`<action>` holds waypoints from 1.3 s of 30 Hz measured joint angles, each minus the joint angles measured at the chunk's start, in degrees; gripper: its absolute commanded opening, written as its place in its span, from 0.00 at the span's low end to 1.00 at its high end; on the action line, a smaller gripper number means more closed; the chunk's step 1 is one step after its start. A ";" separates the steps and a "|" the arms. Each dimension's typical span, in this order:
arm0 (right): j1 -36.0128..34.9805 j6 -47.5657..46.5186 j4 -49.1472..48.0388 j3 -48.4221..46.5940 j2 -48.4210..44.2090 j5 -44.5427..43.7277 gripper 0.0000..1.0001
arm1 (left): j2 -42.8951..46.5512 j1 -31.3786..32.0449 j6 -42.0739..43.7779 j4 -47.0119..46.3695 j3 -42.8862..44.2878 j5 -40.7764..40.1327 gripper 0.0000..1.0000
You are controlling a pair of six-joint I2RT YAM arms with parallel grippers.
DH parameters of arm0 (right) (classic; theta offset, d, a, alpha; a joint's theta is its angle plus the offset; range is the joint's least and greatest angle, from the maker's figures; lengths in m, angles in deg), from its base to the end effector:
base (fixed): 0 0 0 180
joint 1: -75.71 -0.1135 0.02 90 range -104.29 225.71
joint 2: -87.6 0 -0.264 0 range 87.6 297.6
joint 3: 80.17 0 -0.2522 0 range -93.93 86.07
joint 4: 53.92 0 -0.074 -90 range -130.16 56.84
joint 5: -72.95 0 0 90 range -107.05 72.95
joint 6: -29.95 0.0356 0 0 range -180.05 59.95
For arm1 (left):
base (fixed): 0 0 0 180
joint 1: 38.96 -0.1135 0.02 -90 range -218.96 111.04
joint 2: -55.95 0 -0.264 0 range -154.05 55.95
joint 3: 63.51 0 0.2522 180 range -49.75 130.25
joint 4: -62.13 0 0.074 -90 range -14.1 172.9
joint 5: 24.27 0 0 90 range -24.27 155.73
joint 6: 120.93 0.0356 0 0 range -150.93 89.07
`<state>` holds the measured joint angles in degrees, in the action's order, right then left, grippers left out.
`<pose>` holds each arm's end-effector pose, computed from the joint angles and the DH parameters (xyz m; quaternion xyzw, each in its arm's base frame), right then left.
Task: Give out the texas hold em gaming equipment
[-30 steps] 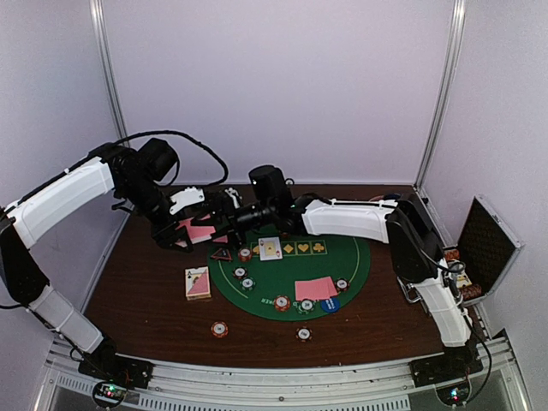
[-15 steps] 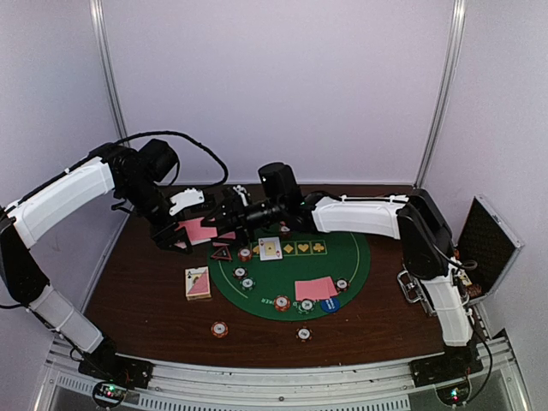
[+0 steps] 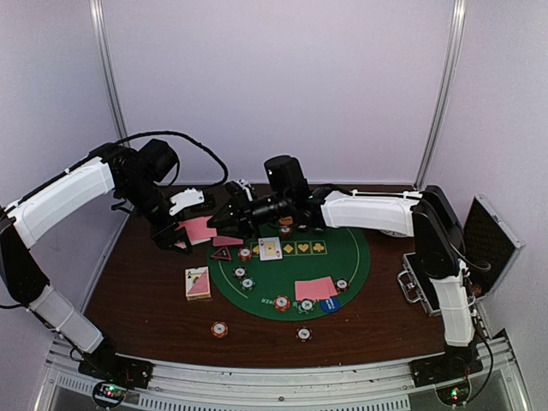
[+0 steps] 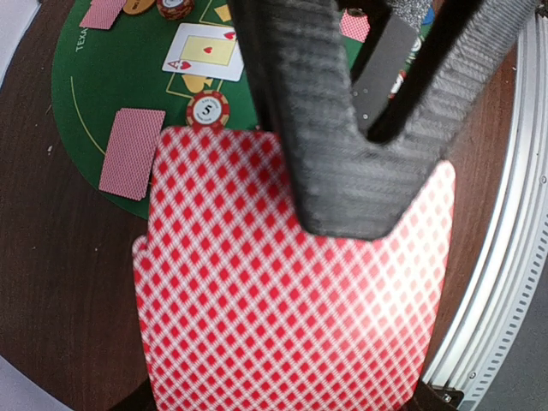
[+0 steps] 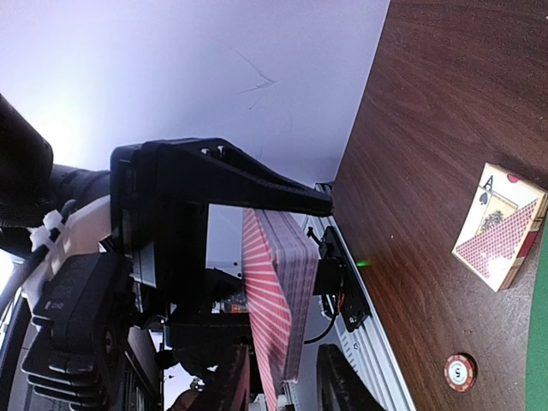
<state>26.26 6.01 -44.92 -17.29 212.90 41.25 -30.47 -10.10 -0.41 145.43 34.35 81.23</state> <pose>0.3090 0.4078 0.2657 0.1846 -0.7373 -0.6476 0.0550 0.2445 -0.1456 0.3241 0.5031 0.8395 -0.1309 0.1581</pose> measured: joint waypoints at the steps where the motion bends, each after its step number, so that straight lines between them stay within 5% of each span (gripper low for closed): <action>1: 0.00 -0.09 0.11 0.20 -0.17 0.04 0.27 | 0.00 0.00 0.00 0.00 0.00 0.00 0.00; 12: -0.02 0.13 0.33 2.82 -2.54 0.72 0.08 | 0.00 0.00 0.00 0.00 0.00 -0.15 0.00; 26: -0.02 3.10 -2.64 3.02 -2.89 1.49 0.17 | 0.00 0.00 0.00 0.00 0.00 -0.39 0.00; 39: -0.09 4.42 -3.69 3.02 -2.89 2.19 0.00 | 0.00 0.00 0.02 0.00 0.00 -0.42 0.00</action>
<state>26.18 10.42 -48.61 -14.27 210.01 43.44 -30.47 -10.10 -0.39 145.43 34.35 80.82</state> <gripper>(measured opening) 0.019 0.669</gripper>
